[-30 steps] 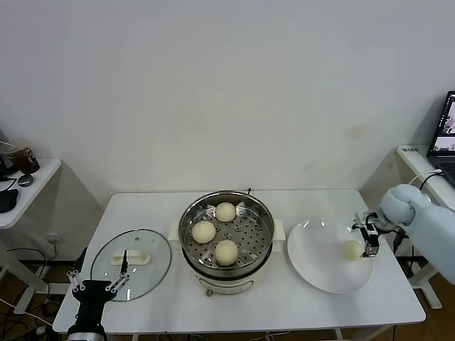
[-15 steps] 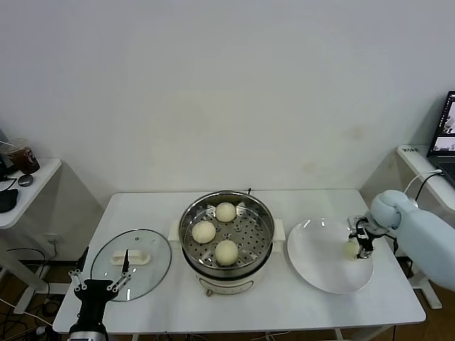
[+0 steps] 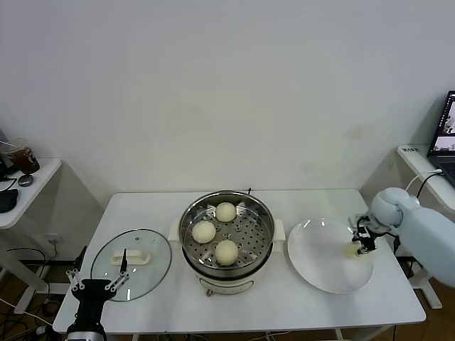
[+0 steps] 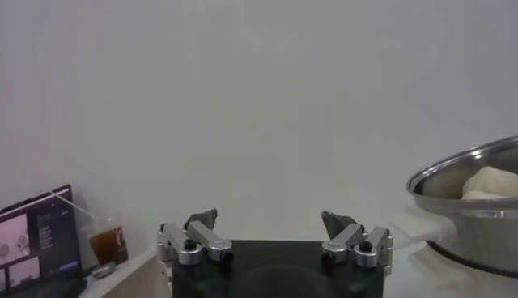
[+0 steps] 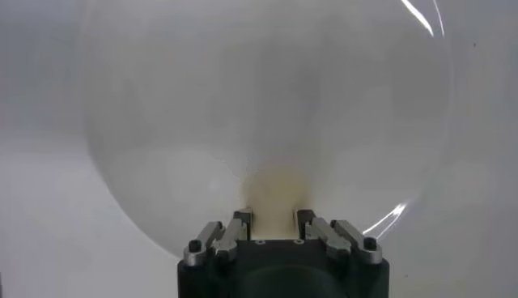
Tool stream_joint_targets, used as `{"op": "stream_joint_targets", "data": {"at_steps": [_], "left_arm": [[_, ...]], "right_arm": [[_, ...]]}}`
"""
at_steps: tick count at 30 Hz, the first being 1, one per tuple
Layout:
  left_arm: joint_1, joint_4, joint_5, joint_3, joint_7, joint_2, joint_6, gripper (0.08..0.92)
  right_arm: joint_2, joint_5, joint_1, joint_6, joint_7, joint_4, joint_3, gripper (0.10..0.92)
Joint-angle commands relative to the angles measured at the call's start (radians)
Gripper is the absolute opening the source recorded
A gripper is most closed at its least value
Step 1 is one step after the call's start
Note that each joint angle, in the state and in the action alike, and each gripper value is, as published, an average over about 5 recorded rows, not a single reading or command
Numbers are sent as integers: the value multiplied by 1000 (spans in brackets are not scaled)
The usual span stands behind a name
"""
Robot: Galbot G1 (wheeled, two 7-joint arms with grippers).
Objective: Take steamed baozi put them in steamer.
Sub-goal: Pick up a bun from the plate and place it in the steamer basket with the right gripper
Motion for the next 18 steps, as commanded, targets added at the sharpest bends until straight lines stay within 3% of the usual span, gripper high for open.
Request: {"op": "stream_joint_targets", "data": {"at_steps": [1, 10, 18], "left_arm": [[-4, -5, -1, 3, 1, 3, 2, 823], [-25, -6, -5, 17, 4, 15, 7, 823], [-44, -4, 9, 19, 5, 12, 9, 823]], "right_arm": [[-117, 285, 377, -81, -27, 194, -290, 382], [16, 624, 886, -199, 43, 371, -673, 382], [248, 859, 953, -382, 206, 471, -806, 383]]}}
